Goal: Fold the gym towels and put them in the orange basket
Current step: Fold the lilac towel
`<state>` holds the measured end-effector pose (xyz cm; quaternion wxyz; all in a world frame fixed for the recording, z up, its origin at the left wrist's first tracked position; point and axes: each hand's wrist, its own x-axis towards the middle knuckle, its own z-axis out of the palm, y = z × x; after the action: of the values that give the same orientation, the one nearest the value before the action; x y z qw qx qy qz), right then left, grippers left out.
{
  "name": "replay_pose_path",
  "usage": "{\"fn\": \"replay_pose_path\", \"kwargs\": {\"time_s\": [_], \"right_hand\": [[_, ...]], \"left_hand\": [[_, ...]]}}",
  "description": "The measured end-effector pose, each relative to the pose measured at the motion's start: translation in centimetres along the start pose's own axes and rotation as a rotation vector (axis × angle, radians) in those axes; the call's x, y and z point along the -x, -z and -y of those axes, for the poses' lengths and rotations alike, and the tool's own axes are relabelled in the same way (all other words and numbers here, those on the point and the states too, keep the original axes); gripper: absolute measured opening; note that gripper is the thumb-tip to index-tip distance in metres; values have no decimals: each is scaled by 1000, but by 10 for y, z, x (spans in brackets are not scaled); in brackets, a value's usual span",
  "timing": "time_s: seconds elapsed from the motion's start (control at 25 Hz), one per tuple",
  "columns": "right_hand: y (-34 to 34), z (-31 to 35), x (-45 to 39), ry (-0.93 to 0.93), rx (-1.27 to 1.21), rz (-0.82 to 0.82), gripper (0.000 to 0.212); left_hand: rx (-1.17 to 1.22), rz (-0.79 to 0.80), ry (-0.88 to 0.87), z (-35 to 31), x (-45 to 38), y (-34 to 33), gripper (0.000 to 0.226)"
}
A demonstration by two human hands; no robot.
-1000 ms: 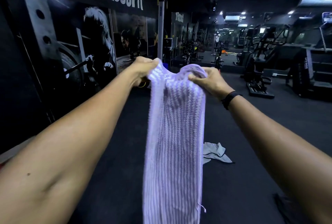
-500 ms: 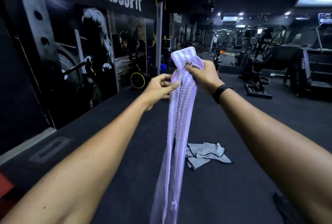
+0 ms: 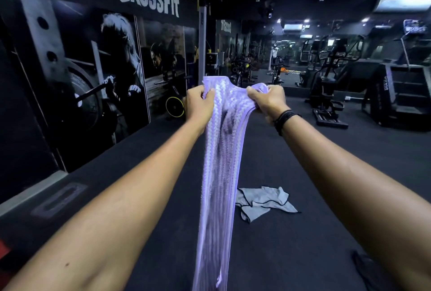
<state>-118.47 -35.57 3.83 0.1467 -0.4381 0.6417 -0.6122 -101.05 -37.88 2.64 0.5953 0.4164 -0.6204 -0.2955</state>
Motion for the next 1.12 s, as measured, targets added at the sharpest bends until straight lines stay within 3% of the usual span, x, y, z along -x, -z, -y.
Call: {"fn": "replay_pose_path", "kwargs": {"time_s": [0.12, 0.2, 0.28, 0.36, 0.44, 0.52, 0.56, 0.6, 0.64, 0.72, 0.8, 0.92, 1.0, 1.12], "right_hand": [[-9, 14, 5, 6, 11, 70, 33], [-17, 24, 12, 30, 7, 136, 31], [-16, 37, 22, -78, -131, 319, 46], [-4, 45, 25, -214, -239, 616, 70], [6, 44, 24, -216, -254, 706, 63], [8, 32, 19, -36, -156, 558, 34], [10, 25, 17, 81, -74, 404, 29], [13, 20, 16, 172, -22, 267, 40], [18, 14, 13, 206, -18, 238, 56], [26, 6, 13, 165, -169, 447, 69], [30, 2, 16, 104, -256, 616, 59], [28, 4, 10, 113, -520, 447, 40], [29, 13, 4, 117, -677, 356, 44], [28, 27, 10, 22, -814, 538, 35]], "left_hand": [[-278, 72, -65, -6, 4, -11, 48], [-300, 267, -60, -6, 6, -23, 49], [-207, 413, -29, -2, 7, -27, 46], [-169, 389, -22, 5, 6, -25, 50], [-125, 224, 8, 5, 4, -22, 15], [-74, 133, 26, -2, -1, -18, 11], [20, 191, 15, -9, -3, -16, 13], [115, 275, 13, -17, -5, -14, 15], [188, 352, 14, -26, -6, -11, 18], [272, 422, 20, -40, -15, -7, 18], [297, 412, 3, -52, -22, -3, 16], [252, 356, 4, -55, -33, 6, 18], [225, 337, 16, -53, -37, 12, 18], [256, 330, 43, -52, -42, 18, 15]]}}
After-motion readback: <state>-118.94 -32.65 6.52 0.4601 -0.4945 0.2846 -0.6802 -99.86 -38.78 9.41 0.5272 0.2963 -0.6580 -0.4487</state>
